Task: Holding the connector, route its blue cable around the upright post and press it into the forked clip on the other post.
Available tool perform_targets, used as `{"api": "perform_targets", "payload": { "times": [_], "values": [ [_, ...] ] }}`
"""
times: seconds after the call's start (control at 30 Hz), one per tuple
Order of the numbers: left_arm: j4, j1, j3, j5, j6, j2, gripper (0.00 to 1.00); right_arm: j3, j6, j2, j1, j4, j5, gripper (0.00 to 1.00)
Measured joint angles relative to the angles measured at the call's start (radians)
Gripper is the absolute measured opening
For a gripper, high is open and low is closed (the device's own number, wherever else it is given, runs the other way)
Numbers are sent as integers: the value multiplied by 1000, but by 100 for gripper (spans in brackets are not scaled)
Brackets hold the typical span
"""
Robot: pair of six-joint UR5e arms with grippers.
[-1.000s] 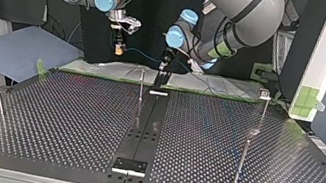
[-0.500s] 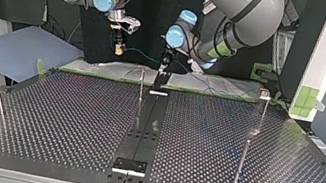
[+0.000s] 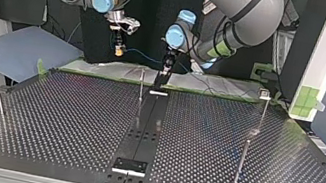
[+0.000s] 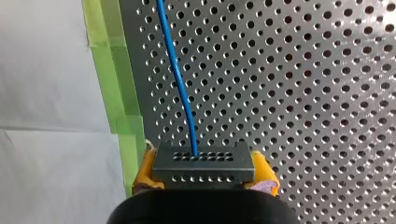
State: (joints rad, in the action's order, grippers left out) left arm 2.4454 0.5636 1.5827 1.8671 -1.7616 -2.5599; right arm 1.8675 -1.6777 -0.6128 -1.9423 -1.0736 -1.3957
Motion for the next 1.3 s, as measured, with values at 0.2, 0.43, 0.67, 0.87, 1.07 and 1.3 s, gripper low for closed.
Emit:
{"api": "perform_targets", "payload": {
  "times": [0.2,0.43,0.67,0.87,1.07,1.3],
  "values": [
    [6,11,0,40,21,-1,100,-3,3,1,1,-2,47,0],
    [10,33,0,98,26,-1,100,-5,4,2,4,-3,73,0],
    [3,59,1,147,25,-1,100,-6,4,4,11,-3,80,0],
    [-9,82,0,171,26,-14,100,-8,-2,5,17,-5,122,0],
    [-49,87,-10,182,26,-58,100,-9,-12,6,21,-10,170,0],
    [-61,84,-40,184,25,-82,100,-9,-10,7,23,-11,183,0]
  ]
}}
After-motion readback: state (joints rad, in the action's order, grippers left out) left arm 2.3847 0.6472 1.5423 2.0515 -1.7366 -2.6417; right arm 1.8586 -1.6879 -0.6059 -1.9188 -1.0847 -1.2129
